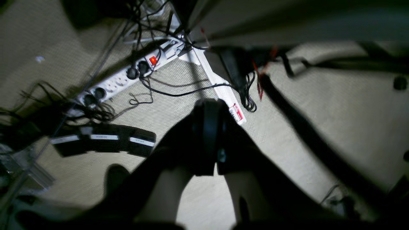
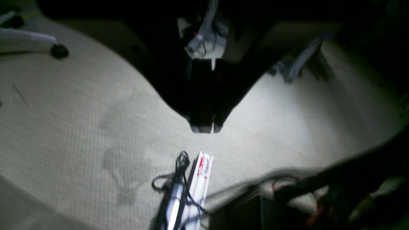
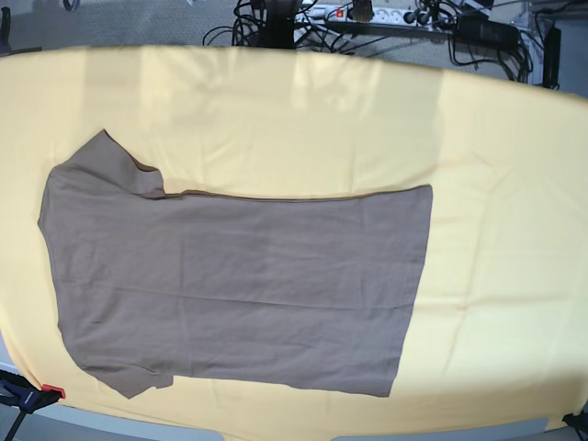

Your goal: Fold the T-shirt properly

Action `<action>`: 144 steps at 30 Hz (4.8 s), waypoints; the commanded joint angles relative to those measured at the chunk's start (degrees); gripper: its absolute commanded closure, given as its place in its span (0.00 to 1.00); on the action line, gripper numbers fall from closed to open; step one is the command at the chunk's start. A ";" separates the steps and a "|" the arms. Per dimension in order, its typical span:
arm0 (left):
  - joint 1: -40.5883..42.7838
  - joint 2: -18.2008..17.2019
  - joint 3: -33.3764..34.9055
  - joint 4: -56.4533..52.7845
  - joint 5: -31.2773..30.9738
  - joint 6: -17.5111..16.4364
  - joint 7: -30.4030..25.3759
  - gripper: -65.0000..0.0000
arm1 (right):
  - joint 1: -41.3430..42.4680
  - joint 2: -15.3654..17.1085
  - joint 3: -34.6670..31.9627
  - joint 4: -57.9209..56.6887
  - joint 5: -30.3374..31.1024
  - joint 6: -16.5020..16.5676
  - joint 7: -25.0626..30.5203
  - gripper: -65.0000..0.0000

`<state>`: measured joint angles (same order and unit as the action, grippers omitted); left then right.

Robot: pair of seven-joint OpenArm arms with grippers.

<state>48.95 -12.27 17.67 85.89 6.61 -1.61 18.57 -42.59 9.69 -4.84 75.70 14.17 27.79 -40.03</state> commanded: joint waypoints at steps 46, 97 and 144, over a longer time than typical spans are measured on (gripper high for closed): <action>1.18 -27.19 -24.39 49.11 6.34 -8.28 3.93 1.00 | -9.35 17.05 11.91 59.30 -22.49 -6.78 6.69 1.00; -55.23 -45.79 11.02 14.01 11.58 -27.10 -25.18 0.39 | 16.72 24.48 11.96 27.65 -10.95 5.99 11.76 0.49; -72.89 -51.71 28.13 14.71 4.20 -38.39 -28.48 1.00 | 3.52 36.54 11.98 46.58 4.39 1.99 -9.31 1.00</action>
<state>-22.92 -62.85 46.50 99.88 11.55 -40.10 -8.49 -39.24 45.08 6.52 121.49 18.72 29.87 -49.67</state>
